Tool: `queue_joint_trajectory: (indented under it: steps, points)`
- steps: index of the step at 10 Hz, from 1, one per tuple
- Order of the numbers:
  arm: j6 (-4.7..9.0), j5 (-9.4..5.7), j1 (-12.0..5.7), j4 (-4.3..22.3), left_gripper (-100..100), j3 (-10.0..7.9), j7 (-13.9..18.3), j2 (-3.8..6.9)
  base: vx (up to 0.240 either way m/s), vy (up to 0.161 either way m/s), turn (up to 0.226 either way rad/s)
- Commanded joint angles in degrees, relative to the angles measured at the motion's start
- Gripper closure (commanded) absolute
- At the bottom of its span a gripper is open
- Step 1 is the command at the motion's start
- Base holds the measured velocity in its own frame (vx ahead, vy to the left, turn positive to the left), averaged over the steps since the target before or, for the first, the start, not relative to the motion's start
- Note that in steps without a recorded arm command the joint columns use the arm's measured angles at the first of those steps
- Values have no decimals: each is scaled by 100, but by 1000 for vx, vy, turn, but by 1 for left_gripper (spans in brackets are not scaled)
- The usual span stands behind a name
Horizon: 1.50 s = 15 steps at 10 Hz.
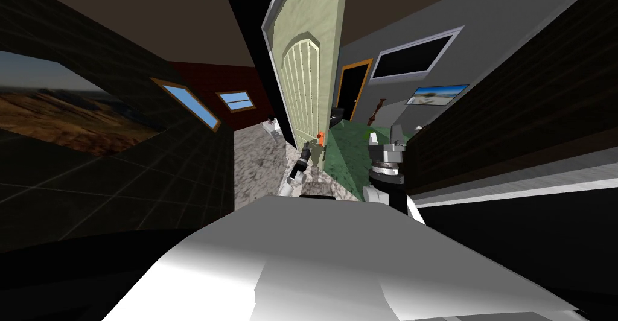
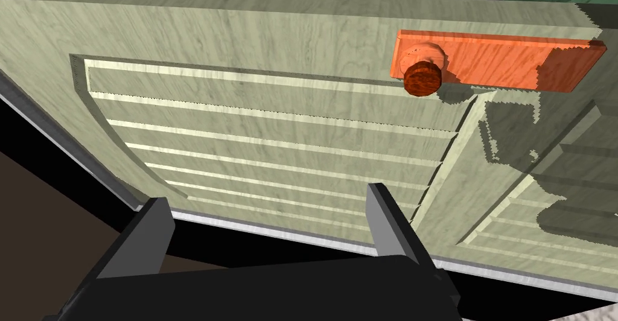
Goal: Push the door open
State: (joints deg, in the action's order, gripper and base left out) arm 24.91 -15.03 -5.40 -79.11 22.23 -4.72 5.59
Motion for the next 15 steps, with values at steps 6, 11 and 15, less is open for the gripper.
queue_joint_trajectory:
  steps: [6,11,15]
  points:
    - [-60,-117,-449,793,-100,294,-21,-66,86,95,-88]
    - [-104,-213,-830,1460,-100,536,-38,-159,90,104,-102]
    - [-131,-273,-1063,1870,-100,685,-49,-239,81,97,-72]
